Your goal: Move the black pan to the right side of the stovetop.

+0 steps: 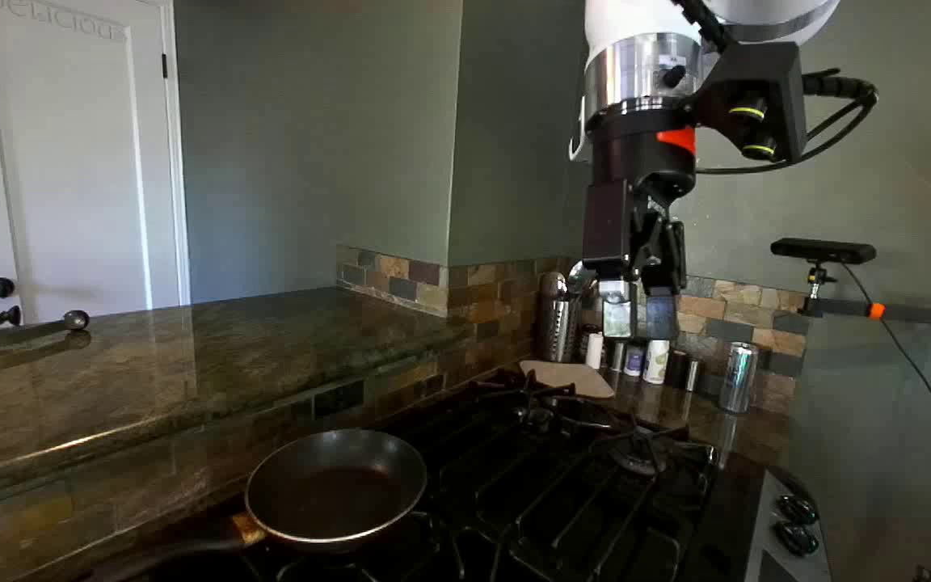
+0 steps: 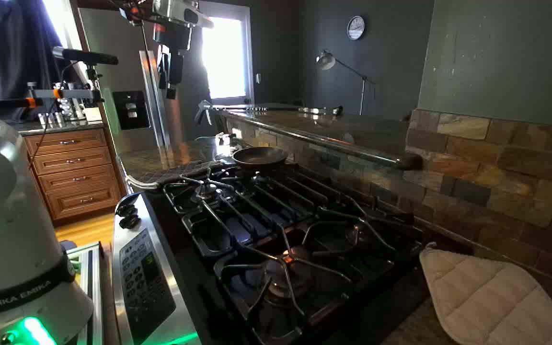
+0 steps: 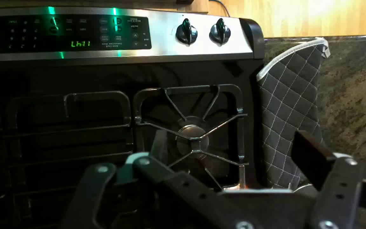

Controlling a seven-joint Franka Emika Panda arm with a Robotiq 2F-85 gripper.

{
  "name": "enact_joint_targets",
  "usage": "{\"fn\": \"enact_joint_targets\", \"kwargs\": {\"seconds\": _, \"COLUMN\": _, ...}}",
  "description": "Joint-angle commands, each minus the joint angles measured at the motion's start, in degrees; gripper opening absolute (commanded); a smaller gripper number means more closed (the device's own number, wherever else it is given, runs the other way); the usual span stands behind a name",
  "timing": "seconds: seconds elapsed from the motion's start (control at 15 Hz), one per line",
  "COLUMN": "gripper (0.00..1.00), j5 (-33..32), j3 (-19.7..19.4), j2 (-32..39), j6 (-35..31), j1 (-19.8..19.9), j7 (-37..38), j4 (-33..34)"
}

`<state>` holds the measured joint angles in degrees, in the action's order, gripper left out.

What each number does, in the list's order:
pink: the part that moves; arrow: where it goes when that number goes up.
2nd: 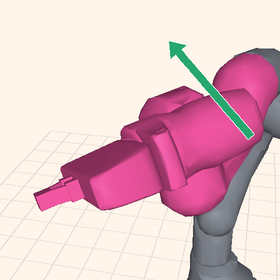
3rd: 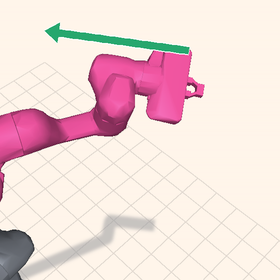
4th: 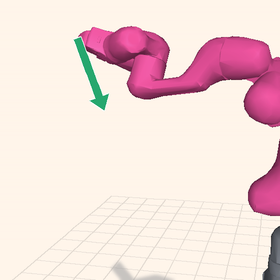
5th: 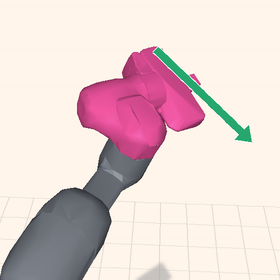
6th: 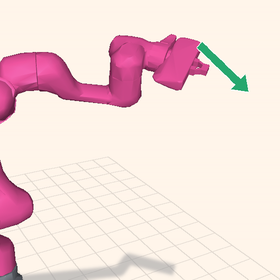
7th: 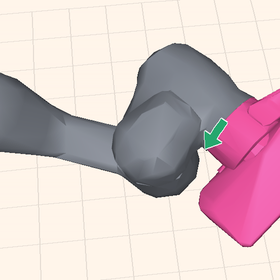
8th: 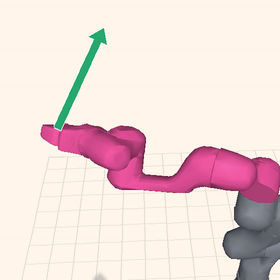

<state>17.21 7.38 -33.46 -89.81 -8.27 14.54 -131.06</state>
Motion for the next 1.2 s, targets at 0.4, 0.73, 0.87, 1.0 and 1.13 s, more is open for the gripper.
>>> {"fn": "enact_joint_targets", "kwargs": {"seconds": 0.4, "gripper": 1.0, "j5": -0.3, "j3": 1.3, "j2": 1.2, "j6": -1.0, "j1": 2.5, "j7": 2.1, "j4": 0.6}}
{"fn": "enact_joint_targets", "kwargs": {"seconds": 0.73, "gripper": 1.0, "j5": -9.1, "j3": 3.7, "j2": 6.7, "j6": -14.6, "j1": 7.0, "j7": 6.3, "j4": 1.9}}
{"fn": "enact_joint_targets", "kwargs": {"seconds": 0.87, "gripper": 1.0, "j5": -12.3, "j3": 3.6, "j2": 10.9, "j6": -20.9, "j1": 7.2, "j7": 5.0, "j4": 2.6}}
{"fn": "enact_joint_targets", "kwargs": {"seconds": 1.0, "gripper": 1.0, "j5": -13.7, "j3": 3.1, "j2": 15.1, "j6": -26.1, "j1": 6.6, "j7": 3.6, "j4": 3.2}}
{"fn": "enact_joint_targets", "kwargs": {"seconds": 1.13, "gripper": 1.0, "j5": -13.0, "j3": 2.1, "j2": 19.6, "j6": -29.4, "j1": 5.5, "j7": 0.7, "j4": 4.3}}
